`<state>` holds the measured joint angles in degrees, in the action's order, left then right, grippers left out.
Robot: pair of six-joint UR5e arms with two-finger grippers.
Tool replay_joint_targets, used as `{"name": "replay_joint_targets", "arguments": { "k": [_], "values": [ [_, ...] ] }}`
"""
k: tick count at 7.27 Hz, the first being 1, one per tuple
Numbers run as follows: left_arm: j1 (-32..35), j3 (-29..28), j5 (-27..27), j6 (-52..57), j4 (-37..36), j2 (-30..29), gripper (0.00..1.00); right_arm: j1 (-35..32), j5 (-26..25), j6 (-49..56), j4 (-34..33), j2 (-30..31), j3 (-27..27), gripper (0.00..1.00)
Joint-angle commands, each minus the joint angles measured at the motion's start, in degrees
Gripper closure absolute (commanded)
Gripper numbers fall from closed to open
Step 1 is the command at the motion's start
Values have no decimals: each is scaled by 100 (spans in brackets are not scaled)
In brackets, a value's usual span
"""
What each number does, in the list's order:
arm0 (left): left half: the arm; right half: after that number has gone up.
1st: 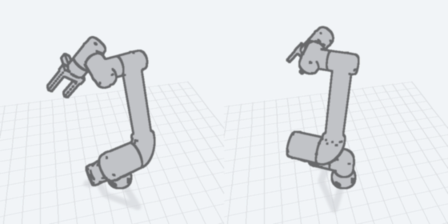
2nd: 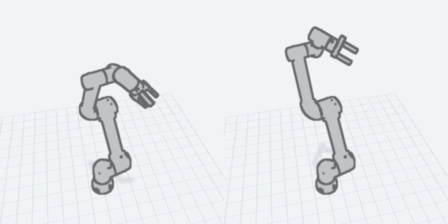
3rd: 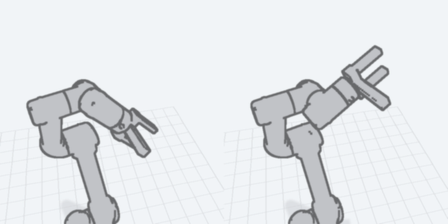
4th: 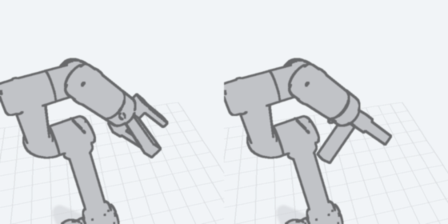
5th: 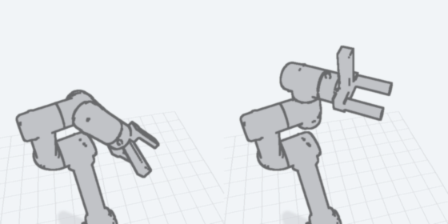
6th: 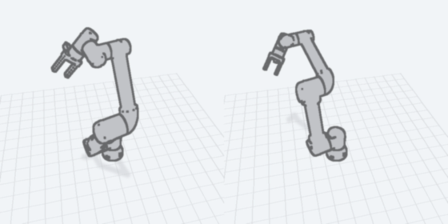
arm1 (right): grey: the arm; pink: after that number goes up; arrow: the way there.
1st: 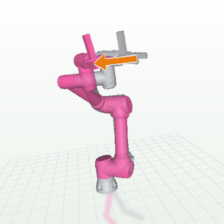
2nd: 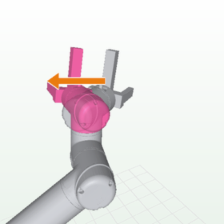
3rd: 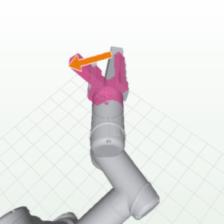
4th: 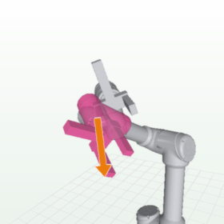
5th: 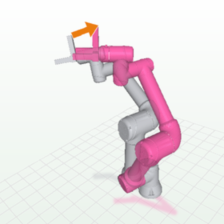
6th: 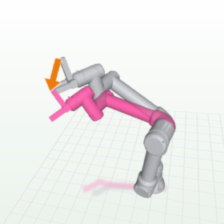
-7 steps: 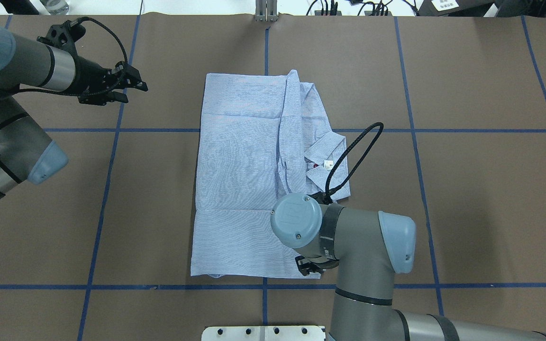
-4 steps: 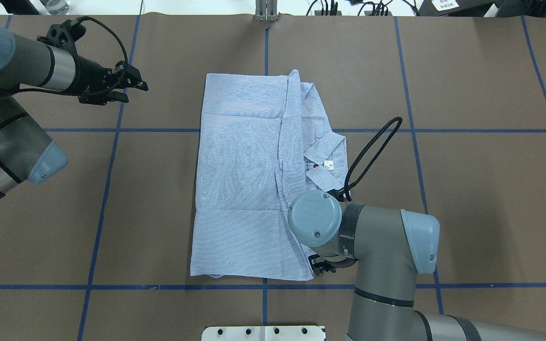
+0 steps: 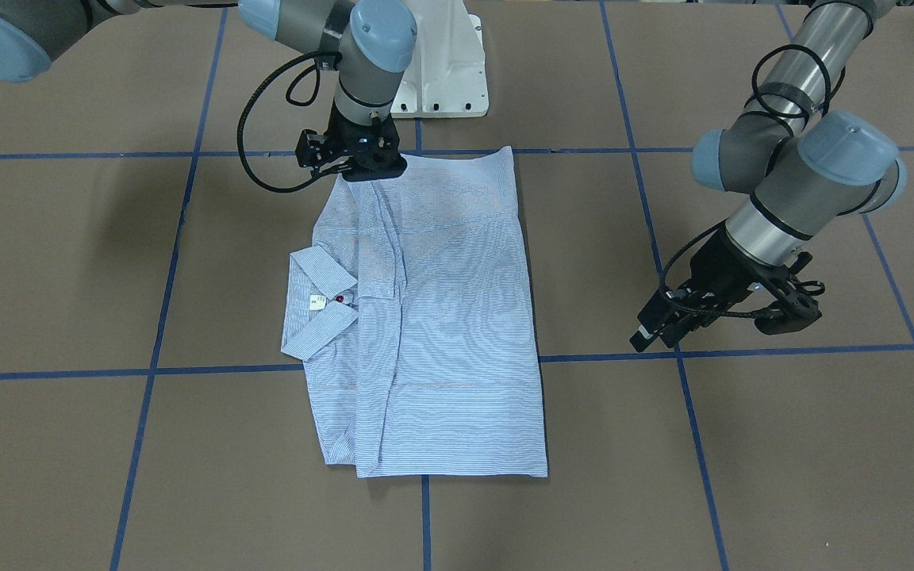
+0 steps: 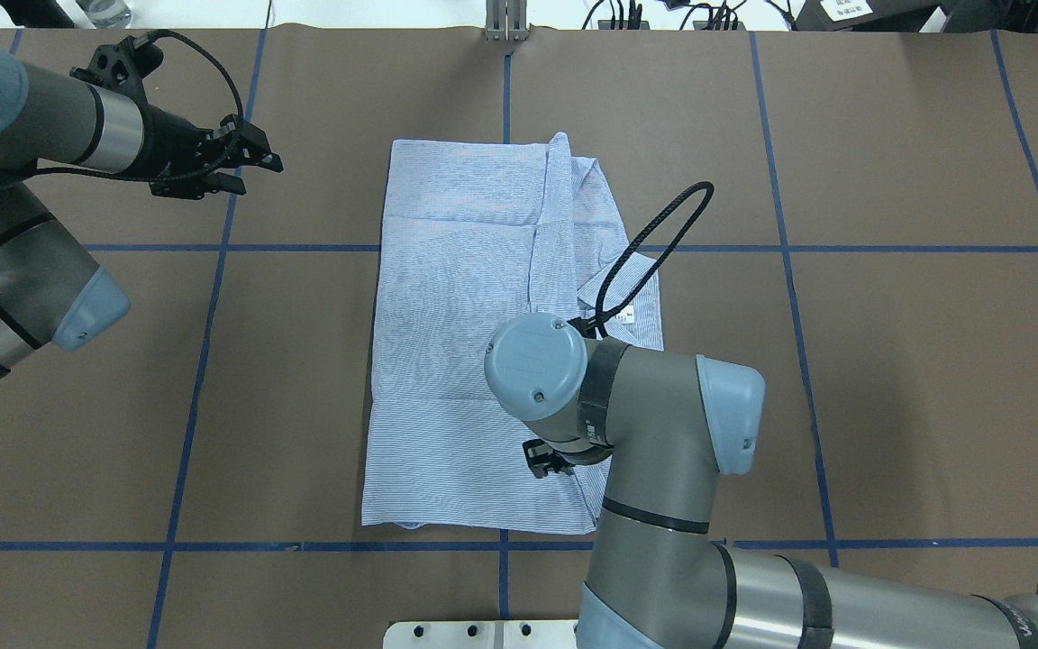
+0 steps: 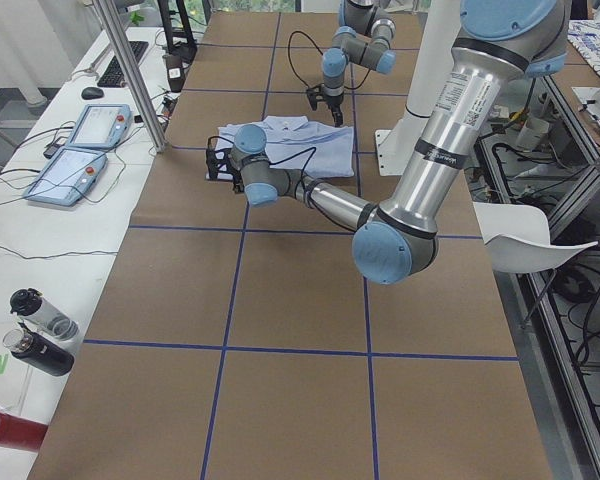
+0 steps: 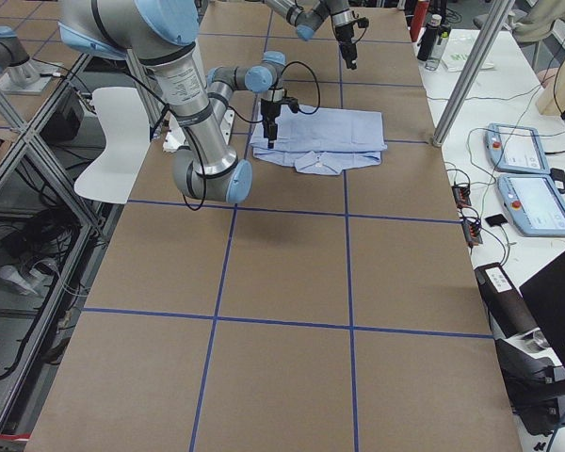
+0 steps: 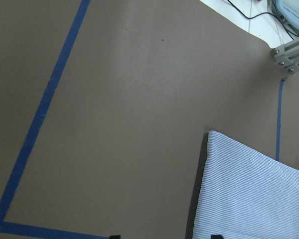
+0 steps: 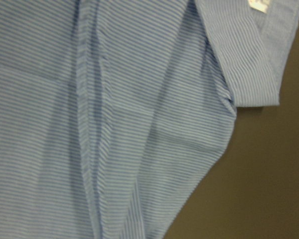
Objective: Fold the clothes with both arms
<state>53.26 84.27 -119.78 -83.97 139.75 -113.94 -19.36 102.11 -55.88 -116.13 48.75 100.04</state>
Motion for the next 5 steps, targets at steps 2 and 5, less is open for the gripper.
{"name": "replay_joint_targets", "arguments": {
  "k": [2, 5],
  "values": [
    [0, 2, -1, -14, 0, 3, 32, -103, 2, -11, 566, -270, -670, 0],
    [9, 89, -1, -14, 0, 56, 32, -147, 2, 33, 548, -208, -731, 0]
  ]
}}
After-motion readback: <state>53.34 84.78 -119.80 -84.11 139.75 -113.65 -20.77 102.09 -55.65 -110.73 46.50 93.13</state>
